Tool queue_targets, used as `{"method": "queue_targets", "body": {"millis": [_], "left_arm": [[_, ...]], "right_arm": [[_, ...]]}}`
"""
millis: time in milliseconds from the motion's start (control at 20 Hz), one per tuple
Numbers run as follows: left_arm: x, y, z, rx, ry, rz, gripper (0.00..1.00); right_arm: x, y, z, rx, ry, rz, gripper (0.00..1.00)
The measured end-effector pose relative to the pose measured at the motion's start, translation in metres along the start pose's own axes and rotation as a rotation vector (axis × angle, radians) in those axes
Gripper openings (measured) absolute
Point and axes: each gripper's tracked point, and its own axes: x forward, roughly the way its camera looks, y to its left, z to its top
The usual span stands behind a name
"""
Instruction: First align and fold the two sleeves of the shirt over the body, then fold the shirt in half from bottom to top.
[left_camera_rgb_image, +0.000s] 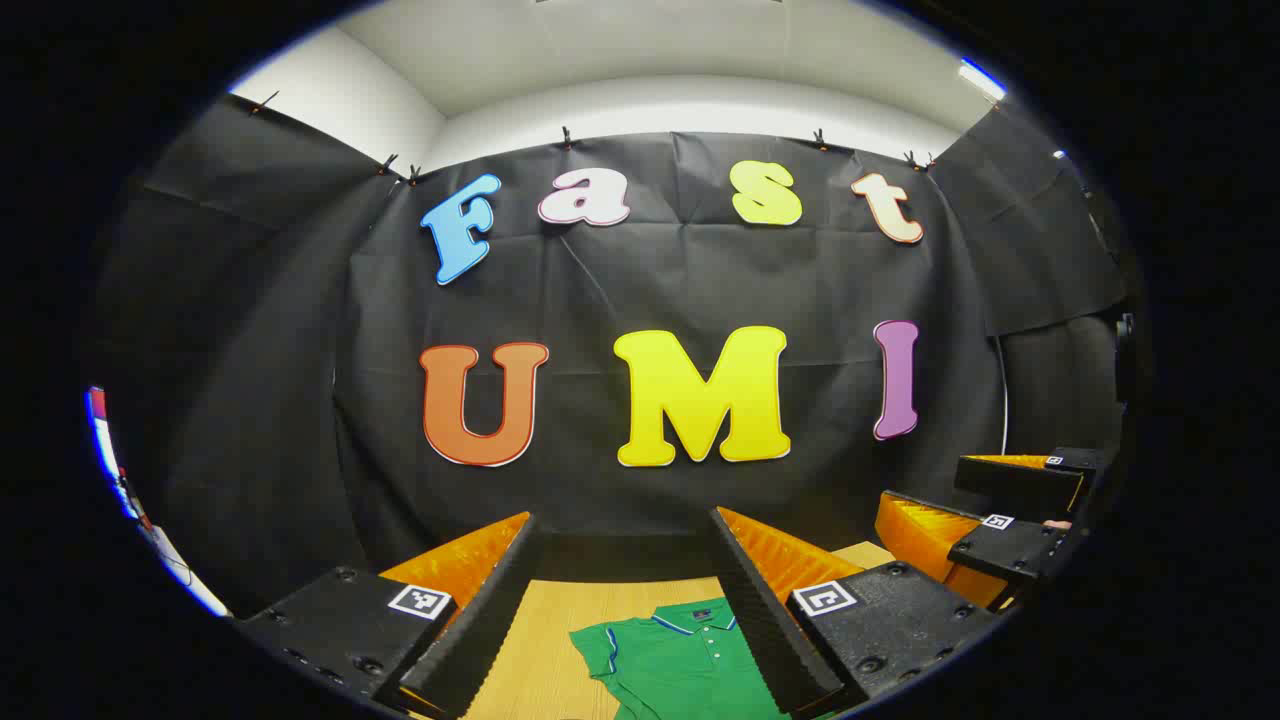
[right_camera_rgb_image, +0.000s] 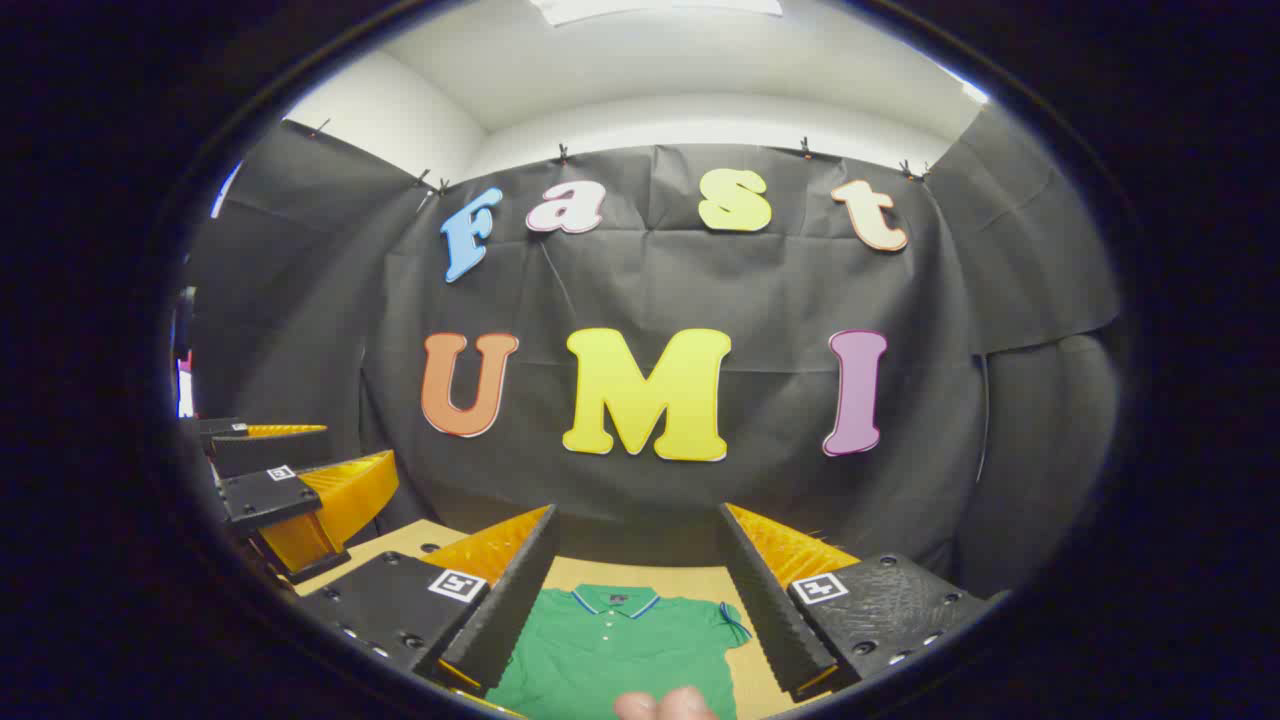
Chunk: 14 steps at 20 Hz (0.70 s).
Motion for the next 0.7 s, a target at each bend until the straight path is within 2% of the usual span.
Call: {"method": "queue_targets", "body": {"millis": [700], "left_arm": [[0.019,-0.008,-0.018,-0.024,0.047,-0.002,1.0]], "right_arm": [[0.022,-0.028,-0.003,-0.013,0.009,-0.059,0.96]]}}
